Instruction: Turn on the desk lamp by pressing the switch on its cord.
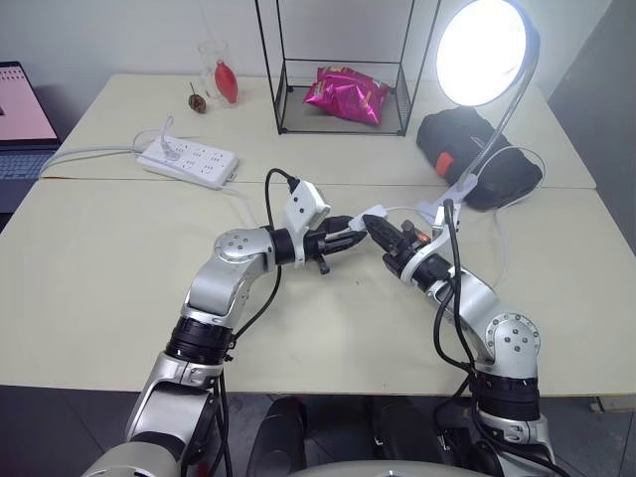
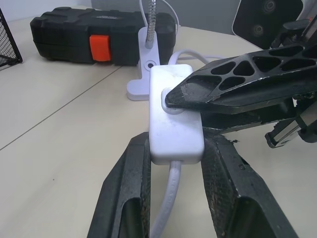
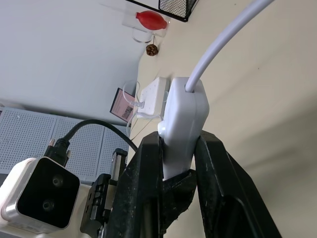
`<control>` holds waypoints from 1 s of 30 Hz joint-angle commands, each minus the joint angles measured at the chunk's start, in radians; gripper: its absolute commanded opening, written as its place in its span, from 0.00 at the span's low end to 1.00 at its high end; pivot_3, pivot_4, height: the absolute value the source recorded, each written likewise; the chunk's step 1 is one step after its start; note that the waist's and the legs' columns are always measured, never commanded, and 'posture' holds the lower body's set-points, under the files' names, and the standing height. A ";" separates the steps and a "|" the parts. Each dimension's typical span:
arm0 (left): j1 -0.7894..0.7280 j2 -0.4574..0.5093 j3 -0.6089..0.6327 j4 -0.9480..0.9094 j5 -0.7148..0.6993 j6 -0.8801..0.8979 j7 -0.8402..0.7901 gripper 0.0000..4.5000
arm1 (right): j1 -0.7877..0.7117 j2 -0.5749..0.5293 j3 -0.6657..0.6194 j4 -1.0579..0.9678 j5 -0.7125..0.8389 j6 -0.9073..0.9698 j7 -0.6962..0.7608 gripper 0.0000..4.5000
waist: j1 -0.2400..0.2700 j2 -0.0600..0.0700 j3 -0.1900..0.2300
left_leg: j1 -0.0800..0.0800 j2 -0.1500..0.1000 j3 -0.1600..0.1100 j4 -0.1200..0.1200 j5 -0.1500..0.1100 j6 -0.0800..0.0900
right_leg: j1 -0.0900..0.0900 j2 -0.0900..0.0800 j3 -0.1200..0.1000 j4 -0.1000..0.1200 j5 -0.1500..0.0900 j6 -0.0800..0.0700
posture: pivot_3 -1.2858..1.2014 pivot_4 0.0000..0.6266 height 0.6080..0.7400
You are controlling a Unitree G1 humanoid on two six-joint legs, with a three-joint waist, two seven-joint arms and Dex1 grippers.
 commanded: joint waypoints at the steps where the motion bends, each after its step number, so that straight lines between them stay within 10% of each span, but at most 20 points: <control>1: -0.018 -0.003 0.005 -0.039 -0.012 -0.017 -0.003 0.24 | 0.018 -0.014 0.005 -0.026 -0.014 0.008 0.014 0.36 | 0.000 0.000 0.000 | 0.000 0.000 0.000 0.000 0.000 0.000 | 0.000 0.000 0.000 0.000 0.000 0.000 | 0.52 0.24 1.00; 14: -0.022 -0.002 0.003 -0.025 -0.005 -0.028 -0.004 0.24 | 0.075 -0.201 0.044 -0.140 -0.087 0.102 0.169 0.99 | 0.000 0.000 0.000 | 0.000 0.000 0.000 0.000 0.000 0.000 | 0.000 0.000 0.000 0.000 0.000 0.000 | 0.52 0.24 1.00; 24: -0.012 0.046 -0.070 0.115 0.106 -0.185 -0.062 0.24 | 0.080 -0.761 0.152 -0.415 -0.454 0.102 0.736 1.00 | 0.003 0.001 0.001 | -0.001 -0.001 0.000 0.000 0.000 0.000 | 0.000 0.000 0.000 -0.001 -0.001 0.001 | 0.52 0.24 1.00; 30: -0.022 0.031 -0.105 0.255 0.155 -0.289 -0.092 0.24 | 0.040 -0.897 0.194 -0.357 -0.719 -0.046 0.924 1.00 | 0.006 0.000 0.001 | -0.001 0.000 0.000 0.001 0.000 0.000 | 0.000 0.000 0.000 -0.002 -0.001 0.002 | 0.52 0.24 1.00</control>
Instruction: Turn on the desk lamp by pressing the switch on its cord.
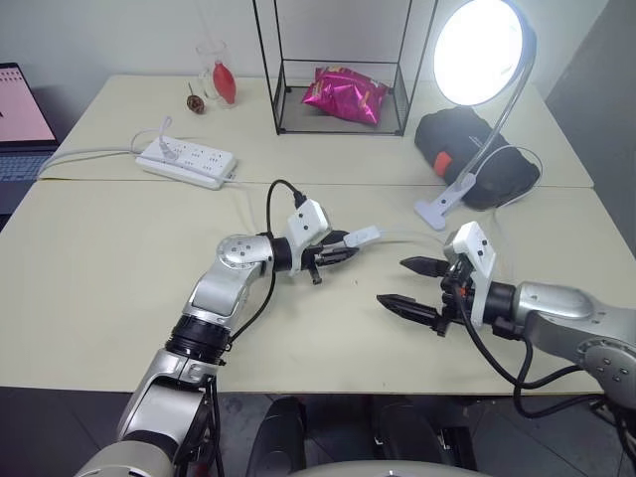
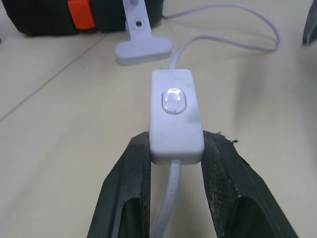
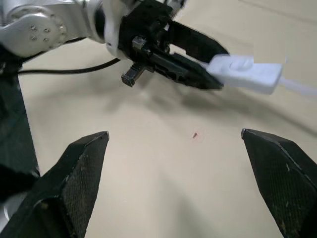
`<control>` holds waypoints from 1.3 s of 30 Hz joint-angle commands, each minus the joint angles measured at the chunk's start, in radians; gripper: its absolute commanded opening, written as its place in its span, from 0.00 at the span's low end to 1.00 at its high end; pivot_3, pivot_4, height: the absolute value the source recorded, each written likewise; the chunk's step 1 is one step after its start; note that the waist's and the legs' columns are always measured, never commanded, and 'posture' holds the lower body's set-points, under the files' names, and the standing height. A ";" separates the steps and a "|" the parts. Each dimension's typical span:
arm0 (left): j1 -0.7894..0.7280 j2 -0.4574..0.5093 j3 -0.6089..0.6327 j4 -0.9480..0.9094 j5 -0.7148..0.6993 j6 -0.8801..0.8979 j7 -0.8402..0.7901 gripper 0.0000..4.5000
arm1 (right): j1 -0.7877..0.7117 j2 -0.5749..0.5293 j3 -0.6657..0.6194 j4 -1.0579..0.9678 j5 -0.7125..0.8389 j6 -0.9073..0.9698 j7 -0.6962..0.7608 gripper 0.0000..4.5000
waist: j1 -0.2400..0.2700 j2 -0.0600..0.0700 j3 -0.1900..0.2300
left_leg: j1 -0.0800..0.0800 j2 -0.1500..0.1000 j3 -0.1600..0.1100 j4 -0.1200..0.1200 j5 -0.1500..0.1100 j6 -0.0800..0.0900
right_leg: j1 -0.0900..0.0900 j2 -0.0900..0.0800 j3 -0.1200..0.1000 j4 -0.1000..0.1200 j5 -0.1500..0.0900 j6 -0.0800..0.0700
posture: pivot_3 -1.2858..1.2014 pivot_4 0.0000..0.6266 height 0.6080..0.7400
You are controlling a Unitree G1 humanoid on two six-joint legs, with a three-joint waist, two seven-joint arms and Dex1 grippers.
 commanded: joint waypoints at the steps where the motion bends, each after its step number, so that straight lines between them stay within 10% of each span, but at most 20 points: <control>1: -0.020 -0.013 -0.019 0.076 0.032 -0.082 -0.021 0.24 | -0.037 -0.024 0.009 0.044 -0.155 -0.110 0.096 1.00 | 0.000 0.000 0.000 | 0.000 0.000 0.000 0.000 0.000 0.000 | 0.000 0.000 0.000 0.000 0.000 0.000 | 0.52 0.24 1.00; 6: -0.045 -0.032 -0.022 0.167 0.060 -0.139 -0.023 0.24 | -0.051 -0.003 0.016 0.119 -0.279 -0.185 0.142 1.00 | 0.006 0.000 0.000 | -0.001 0.000 0.000 0.000 0.000 0.000 | 0.000 -0.001 0.000 0.000 0.000 0.000 | 0.52 0.24 1.00; 21: -0.028 0.016 0.022 0.104 0.070 -0.186 -0.031 0.98 | -0.066 0.041 -0.013 0.182 -0.384 -0.239 0.273 1.00 | 0.009 0.000 0.000 | 0.000 -0.001 0.000 0.001 0.000 0.000 | 0.000 -0.001 0.000 0.002 0.001 -0.001 | 0.52 0.24 1.00; 39: 0.216 0.368 0.384 -0.476 -0.225 0.303 -0.040 0.99 | -0.084 -0.017 -0.191 0.353 -0.379 -0.398 0.522 1.00 | 0.010 0.000 0.000 | 0.004 0.000 -0.001 0.005 0.000 0.000 | 0.006 -0.002 -0.001 0.003 0.000 0.000 | 0.52 0.24 1.00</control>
